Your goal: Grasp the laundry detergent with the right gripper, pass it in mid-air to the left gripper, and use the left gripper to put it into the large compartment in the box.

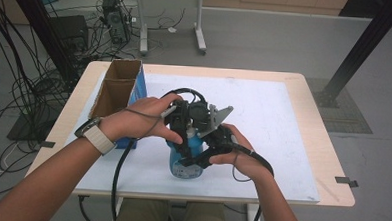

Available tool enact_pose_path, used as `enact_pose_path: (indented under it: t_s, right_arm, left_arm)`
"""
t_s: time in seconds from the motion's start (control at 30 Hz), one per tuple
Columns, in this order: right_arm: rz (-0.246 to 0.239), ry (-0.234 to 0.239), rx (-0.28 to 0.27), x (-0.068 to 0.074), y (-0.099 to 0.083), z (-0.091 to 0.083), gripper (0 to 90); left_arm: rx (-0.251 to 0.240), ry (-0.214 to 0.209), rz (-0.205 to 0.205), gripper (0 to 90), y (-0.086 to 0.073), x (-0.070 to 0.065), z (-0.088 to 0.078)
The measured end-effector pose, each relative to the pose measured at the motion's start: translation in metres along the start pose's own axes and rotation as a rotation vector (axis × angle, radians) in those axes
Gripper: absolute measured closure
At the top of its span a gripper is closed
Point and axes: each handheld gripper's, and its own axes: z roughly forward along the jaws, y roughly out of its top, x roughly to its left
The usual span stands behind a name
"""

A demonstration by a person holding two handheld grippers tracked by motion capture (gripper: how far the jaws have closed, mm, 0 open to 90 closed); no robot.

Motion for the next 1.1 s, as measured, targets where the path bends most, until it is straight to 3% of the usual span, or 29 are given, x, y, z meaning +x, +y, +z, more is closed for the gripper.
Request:
enact_pose_path:
  t_s: [0.77, 0.9, 0.93, 1.1]
  right_arm:
    - [-0.004, 0.001, 0.000, -0.0006, 0.0005, 0.0021, 43.2]
    - [0.016, 0.017, -0.007, 0.0013, 0.0006, 0.0024, 43.2]
    - [-0.005, 0.005, -0.003, -0.0002, 0.0005, 0.0022, 43.1]
    - [-0.003, 0.002, -0.002, 0.0006, 0.0012, 0.0021, 43.1]
  left_arm:
    - [0.002, -0.007, -0.002, 37.3, -0.0020, 0.0010, 0.0005]
    - [0.004, -0.007, -0.002, 37.3, -0.0019, 0.0004, 0.0002]
    - [0.004, -0.007, -0.003, 37.3, -0.0020, 0.0004, 0.0001]
    - [0.004, -0.007, -0.006, 37.3, -0.0020, -0.0002, -0.0003]
